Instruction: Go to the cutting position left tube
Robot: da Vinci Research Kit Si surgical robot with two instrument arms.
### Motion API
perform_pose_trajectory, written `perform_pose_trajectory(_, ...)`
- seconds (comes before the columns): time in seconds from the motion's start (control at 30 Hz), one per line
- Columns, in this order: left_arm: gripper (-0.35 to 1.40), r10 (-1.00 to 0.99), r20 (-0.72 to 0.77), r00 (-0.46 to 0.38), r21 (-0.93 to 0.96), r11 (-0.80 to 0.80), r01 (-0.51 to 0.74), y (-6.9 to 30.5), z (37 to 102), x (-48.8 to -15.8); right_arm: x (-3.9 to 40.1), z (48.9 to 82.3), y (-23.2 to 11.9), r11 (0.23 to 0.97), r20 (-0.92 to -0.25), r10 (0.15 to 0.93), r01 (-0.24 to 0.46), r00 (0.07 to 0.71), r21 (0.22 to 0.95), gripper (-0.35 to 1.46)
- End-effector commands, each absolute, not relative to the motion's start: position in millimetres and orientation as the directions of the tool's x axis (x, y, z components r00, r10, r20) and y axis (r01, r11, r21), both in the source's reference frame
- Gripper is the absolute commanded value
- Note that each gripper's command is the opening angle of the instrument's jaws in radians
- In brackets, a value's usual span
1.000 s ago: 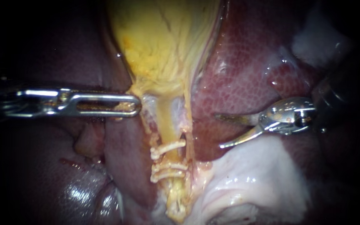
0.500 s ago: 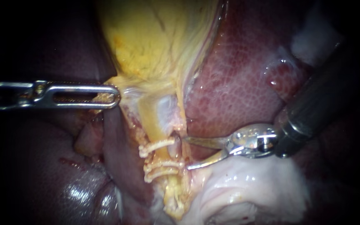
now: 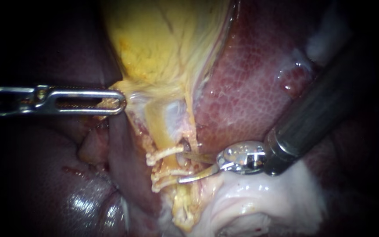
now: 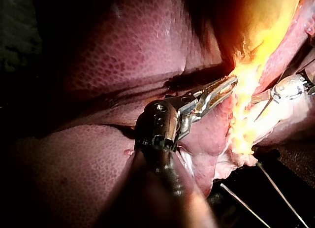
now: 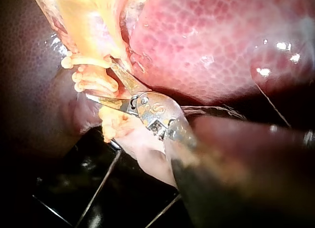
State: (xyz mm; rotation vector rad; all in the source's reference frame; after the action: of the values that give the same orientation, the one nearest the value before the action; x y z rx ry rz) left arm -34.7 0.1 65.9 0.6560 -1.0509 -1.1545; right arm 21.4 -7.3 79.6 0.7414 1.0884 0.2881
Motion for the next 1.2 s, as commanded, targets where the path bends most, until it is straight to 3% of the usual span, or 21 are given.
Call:
perform_pose_trajectory(0.03,-0.35,-0.946,0.320,0.047,0.859,0.310,0.407,0.1,65.8,-34.7,21.6,79.5,-7.3,0.721,-0.693,0.561,0.145,0.452,0.678,1.43)
perform_pose_trajectory(0.2,-0.35,-0.946,0.320,0.047,0.859,0.311,0.406,0.3,66.1,-34.6,22.1,78.7,-7.4,0.674,-0.679,0.608,0.186,0.410,0.715,1.43)
perform_pose_trajectory(0.5,-0.35,-0.946,0.322,0.045,0.857,0.312,0.410,0.8,67.6,-34.5,23.3,78.2,-7.6,0.617,-0.656,0.646,0.239,0.391,0.750,1.43)
perform_pose_trajectory(1.2,-0.35,-0.944,0.327,0.038,0.852,0.312,0.420,1.0,69.1,-36.3,27.1,80.5,-7.9,0.536,-0.615,0.664,0.304,0.424,0.788,1.42)
